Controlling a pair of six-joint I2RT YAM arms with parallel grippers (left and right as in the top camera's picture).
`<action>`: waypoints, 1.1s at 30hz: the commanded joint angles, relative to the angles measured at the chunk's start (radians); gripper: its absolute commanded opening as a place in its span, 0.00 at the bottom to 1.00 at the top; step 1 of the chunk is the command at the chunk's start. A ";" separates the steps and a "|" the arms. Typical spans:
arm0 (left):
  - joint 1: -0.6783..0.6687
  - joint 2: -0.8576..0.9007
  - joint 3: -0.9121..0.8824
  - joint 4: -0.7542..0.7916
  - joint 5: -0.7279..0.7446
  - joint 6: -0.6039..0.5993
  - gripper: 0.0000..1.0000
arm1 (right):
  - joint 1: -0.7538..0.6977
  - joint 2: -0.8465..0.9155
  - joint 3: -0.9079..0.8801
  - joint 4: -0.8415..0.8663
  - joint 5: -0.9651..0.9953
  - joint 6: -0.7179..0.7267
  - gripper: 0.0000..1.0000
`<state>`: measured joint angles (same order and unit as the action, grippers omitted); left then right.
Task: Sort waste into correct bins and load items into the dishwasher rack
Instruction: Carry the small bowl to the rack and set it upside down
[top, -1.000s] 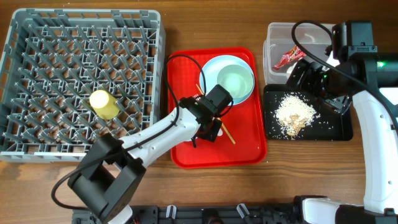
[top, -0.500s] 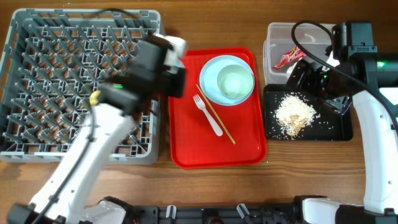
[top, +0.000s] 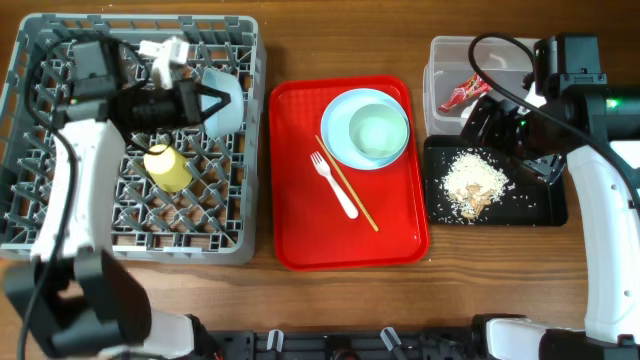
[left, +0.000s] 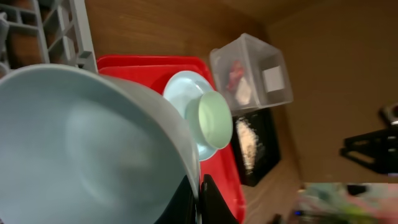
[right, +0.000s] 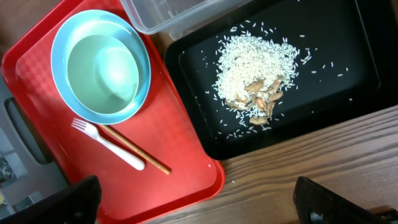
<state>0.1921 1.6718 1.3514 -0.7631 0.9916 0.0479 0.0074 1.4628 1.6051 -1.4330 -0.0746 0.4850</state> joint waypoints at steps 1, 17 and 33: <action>0.067 0.097 0.003 0.010 0.211 0.027 0.04 | -0.002 -0.006 0.003 -0.001 -0.003 -0.014 1.00; 0.262 0.230 0.003 -0.040 0.228 0.026 0.28 | -0.002 -0.006 0.003 -0.004 -0.003 -0.038 1.00; 0.438 0.171 0.003 -0.066 0.219 -0.011 1.00 | -0.002 -0.006 0.003 -0.010 -0.003 -0.040 1.00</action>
<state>0.6098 1.8927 1.3529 -0.8436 1.2087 0.0467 0.0074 1.4628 1.6051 -1.4403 -0.0746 0.4591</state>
